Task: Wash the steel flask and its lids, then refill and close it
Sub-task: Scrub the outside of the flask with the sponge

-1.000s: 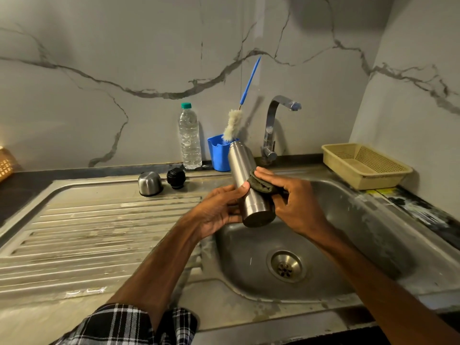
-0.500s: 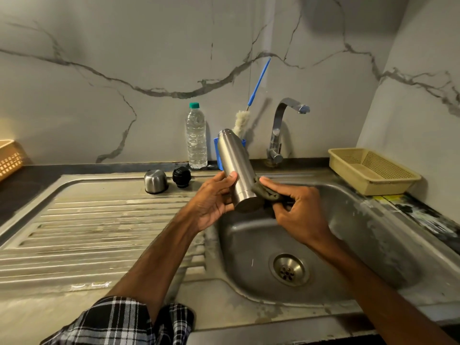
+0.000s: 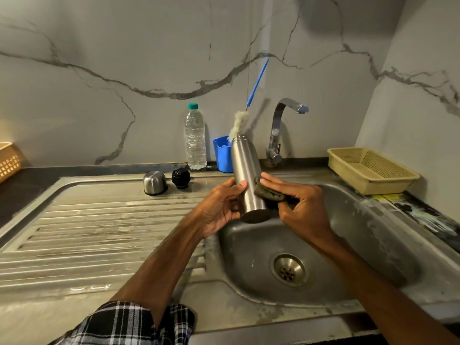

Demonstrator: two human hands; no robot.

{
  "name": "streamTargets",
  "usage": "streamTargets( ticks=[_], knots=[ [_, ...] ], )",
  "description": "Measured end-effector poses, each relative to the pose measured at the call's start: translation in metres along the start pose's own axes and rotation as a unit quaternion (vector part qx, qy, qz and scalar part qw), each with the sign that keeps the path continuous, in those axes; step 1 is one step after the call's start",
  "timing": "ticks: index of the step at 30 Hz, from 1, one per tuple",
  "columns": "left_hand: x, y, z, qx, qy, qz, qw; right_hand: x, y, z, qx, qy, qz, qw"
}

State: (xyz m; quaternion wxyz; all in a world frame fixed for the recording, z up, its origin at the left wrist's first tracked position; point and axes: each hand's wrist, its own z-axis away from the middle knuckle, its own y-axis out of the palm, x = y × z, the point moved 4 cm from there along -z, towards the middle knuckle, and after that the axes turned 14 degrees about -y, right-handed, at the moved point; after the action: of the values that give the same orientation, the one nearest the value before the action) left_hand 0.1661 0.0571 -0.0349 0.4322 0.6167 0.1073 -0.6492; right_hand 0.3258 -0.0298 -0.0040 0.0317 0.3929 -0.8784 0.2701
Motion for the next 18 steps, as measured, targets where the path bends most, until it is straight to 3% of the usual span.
streamTargets(
  ticks=[3,7,11,15,18],
  knots=[
    [0.004,0.003,-0.001,0.006,-0.01,-0.014,1.0,-0.01,0.0,0.001,-0.004,0.046,0.024,0.999],
    [0.003,0.005,0.0,0.013,-0.016,0.002,1.0,-0.004,-0.003,-0.003,0.014,-0.016,0.013,1.0],
    [0.008,0.013,0.001,0.039,-0.033,-0.04,0.998,-0.023,-0.005,-0.004,-0.02,0.062,0.057,0.996],
    [0.007,0.013,0.0,0.046,-0.036,-0.038,0.998,-0.018,-0.007,-0.005,0.023,-0.005,0.045,0.999],
    [0.01,0.015,0.002,0.063,-0.051,-0.06,0.995,-0.032,-0.012,-0.007,-0.018,0.074,0.066,0.995]
  ],
)
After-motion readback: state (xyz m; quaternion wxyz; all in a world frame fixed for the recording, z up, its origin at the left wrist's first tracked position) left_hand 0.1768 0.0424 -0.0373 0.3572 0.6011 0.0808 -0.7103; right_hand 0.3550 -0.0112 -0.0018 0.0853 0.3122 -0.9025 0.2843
